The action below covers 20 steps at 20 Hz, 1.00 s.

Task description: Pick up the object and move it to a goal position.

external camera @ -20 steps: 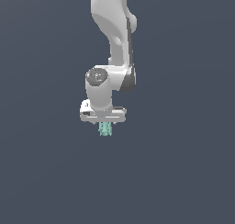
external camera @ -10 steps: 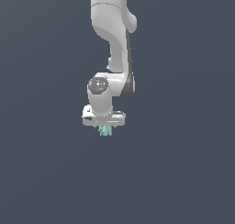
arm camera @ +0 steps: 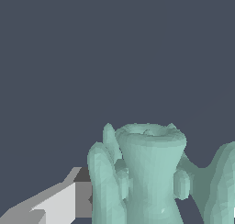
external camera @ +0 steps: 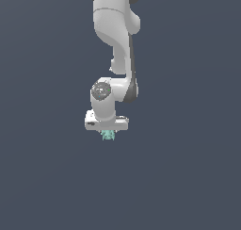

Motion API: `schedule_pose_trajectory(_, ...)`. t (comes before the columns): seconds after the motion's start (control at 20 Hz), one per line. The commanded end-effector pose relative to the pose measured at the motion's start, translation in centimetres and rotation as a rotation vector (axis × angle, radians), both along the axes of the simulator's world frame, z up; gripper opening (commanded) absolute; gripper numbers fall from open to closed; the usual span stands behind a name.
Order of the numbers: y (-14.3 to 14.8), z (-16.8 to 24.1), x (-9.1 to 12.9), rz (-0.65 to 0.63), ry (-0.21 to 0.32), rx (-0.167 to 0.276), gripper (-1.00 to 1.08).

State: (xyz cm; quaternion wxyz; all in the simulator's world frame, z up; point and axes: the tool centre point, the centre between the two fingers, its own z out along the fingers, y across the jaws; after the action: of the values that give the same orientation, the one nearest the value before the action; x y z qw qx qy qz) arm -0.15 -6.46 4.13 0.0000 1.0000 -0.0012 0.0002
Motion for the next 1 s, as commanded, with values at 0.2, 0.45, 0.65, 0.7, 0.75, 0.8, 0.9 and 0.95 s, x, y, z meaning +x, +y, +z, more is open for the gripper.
schedule_pose_trajectory(0.2, 0.0, -0.1, 0.0, 0.0, 0.001, 0.0, -1.0)
schedule_pose_trajectory(0.45, 0.2, 0.3, -0.1, 0.001, -0.001, 0.0, -1.0)
schedule_pose_trajectory(0.65, 0.5, 1.3, -0.5, 0.001, -0.001, 0.0, -1.0)
schedule_pose_trajectory(0.7, 0.6, 1.7, -0.6, 0.001, -0.001, 0.0, -1.0)
schedule_pose_trajectory(0.75, 0.7, 2.1, -0.8, 0.001, -0.001, 0.0, -1.0)
schedule_pose_trajectory(0.8, 0.9, 2.5, -1.0, 0.001, -0.001, 0.0, -1.0)
schedule_pose_trajectory(0.9, 1.2, 3.5, -1.4, 0.001, -0.001, 0.0, -1.0)
schedule_pose_trajectory(0.95, 1.4, 4.1, -1.6, 0.001, -0.001, 0.0, -1.0)
